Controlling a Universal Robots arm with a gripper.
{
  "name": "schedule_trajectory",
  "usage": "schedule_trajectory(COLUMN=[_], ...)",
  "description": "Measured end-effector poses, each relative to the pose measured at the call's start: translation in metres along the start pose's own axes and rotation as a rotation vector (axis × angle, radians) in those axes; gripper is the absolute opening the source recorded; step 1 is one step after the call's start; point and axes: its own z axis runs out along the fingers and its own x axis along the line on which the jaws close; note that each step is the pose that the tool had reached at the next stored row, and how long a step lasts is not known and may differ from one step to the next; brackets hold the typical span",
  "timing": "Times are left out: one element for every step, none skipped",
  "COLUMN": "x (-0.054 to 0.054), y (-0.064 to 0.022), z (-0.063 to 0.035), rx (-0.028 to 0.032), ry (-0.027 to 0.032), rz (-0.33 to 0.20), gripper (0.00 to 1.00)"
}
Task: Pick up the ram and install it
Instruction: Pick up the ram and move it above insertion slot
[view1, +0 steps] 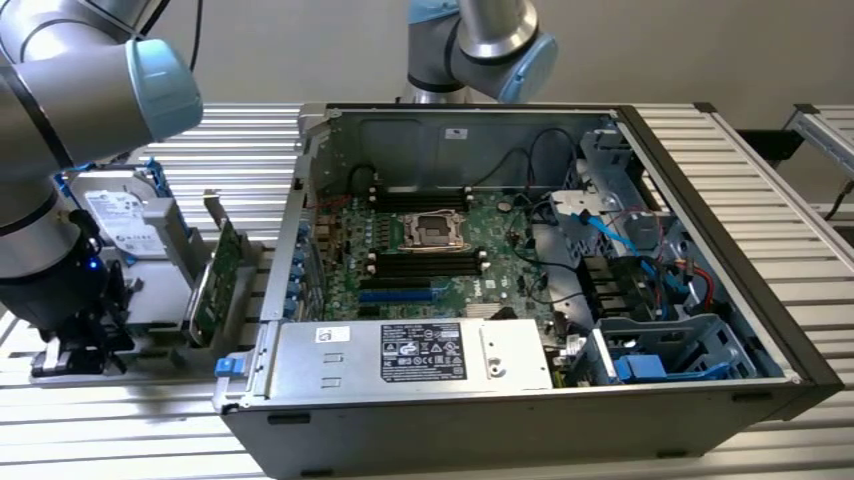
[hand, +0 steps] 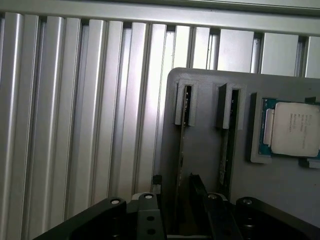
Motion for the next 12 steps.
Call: schedule_trajectory(x=[0.0,-0.0001,-0.0002,-0.0003,-0.0004,-0.0006,-0.0007,-0.0007,-0.0007,-0.0008,-0.0008,-0.0008], y=[0.0,-0.0001,-0.0002,-0.0002,-0.0003,-0.0004,-0.0004,-0.0004,-0.0005,-0.0005,-0.0005,-0.0005], z=[-0.0001,-0.0001,-0.0001,-0.0001,-0.0001,-0.0001,-0.0001,-0.0001,-0.0001,-0.0002,-0.0002,-0.0002], rx=[-0.0002,-0.0003,-0.0002,-0.0003,-0.0003,-0.0002,-0.0003,-0.0004,-0.0004,-0.0004,-0.0004,-0.0004], ry=[0.0001,0.0001,0.0001,0.0,0.0,-0.0001,-0.0001,-0.0001,-0.0003,-0.0003,-0.0002,-0.0003], rz=[0.0,0.001,0.002,0.002,0.003,0.004,0.004,0.005,0.006,0.006,0.007,0.007], gripper=[0.36,0.36,0.36,0.36,0.36,0.34,0.28,0.28,0.22,0.15,0.14,0.14])
